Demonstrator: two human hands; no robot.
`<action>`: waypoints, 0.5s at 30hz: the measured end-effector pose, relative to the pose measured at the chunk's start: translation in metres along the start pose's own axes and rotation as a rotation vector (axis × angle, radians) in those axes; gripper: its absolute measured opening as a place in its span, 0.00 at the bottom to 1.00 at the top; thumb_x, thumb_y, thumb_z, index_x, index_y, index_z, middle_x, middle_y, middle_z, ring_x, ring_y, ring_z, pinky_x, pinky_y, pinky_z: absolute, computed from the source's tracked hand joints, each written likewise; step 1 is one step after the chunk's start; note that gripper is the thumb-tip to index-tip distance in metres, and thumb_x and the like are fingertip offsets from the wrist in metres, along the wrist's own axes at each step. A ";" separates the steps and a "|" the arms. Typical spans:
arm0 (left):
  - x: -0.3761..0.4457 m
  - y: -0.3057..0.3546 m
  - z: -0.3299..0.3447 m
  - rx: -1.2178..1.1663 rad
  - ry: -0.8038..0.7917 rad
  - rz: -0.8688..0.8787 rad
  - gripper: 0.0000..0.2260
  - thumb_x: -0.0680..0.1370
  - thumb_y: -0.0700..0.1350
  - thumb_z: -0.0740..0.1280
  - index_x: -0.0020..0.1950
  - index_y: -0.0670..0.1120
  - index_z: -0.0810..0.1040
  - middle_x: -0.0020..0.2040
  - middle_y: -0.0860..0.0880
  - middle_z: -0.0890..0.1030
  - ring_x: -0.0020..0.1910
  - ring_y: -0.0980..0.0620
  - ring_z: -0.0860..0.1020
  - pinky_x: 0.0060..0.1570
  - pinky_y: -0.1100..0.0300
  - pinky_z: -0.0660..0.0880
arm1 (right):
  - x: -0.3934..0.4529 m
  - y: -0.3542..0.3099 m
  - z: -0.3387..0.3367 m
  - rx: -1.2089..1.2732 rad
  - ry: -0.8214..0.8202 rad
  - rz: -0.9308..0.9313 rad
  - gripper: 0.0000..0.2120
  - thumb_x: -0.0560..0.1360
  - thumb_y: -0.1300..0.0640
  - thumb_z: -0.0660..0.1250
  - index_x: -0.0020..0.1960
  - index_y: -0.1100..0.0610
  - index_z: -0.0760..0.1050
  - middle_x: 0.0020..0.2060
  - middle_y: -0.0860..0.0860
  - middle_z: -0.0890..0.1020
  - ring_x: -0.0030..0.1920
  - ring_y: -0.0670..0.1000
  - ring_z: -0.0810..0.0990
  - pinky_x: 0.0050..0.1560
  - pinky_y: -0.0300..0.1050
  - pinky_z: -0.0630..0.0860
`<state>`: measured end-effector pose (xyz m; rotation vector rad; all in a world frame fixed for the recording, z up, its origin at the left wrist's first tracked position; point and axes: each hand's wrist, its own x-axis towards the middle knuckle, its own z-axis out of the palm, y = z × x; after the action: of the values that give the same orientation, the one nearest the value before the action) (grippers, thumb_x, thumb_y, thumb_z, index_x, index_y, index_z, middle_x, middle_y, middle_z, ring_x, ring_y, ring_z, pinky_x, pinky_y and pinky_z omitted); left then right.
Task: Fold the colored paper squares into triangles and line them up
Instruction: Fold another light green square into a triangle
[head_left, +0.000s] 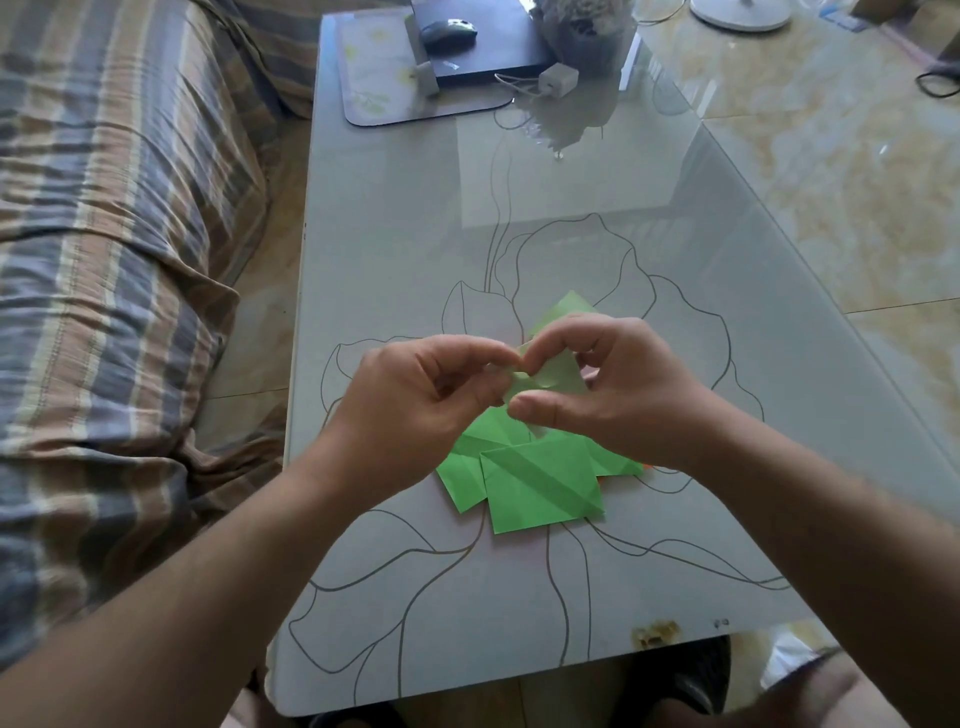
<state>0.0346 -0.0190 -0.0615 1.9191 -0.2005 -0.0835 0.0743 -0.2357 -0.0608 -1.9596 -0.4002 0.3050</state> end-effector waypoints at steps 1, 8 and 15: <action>-0.001 0.000 0.002 -0.023 0.008 -0.014 0.11 0.79 0.49 0.74 0.62 0.51 0.84 0.50 0.51 0.88 0.48 0.47 0.87 0.52 0.43 0.83 | 0.001 0.001 0.001 -0.045 0.017 -0.031 0.16 0.64 0.38 0.80 0.46 0.45 0.83 0.44 0.48 0.85 0.46 0.54 0.85 0.47 0.61 0.82; 0.000 0.003 0.011 -0.250 0.060 -0.141 0.13 0.77 0.41 0.74 0.61 0.46 0.83 0.49 0.48 0.88 0.46 0.48 0.87 0.52 0.51 0.84 | 0.000 0.002 0.001 0.163 0.013 -0.015 0.08 0.73 0.50 0.79 0.45 0.54 0.85 0.42 0.55 0.87 0.44 0.58 0.85 0.49 0.67 0.81; 0.000 0.007 0.015 -0.350 0.091 -0.166 0.13 0.75 0.36 0.74 0.60 0.45 0.84 0.49 0.47 0.88 0.47 0.47 0.87 0.50 0.57 0.83 | 0.000 -0.003 0.000 0.336 0.066 0.099 0.05 0.77 0.60 0.75 0.46 0.62 0.85 0.43 0.65 0.86 0.40 0.60 0.84 0.46 0.62 0.81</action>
<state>0.0311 -0.0350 -0.0600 1.5833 0.0348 -0.1323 0.0735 -0.2346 -0.0577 -1.6570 -0.1948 0.3465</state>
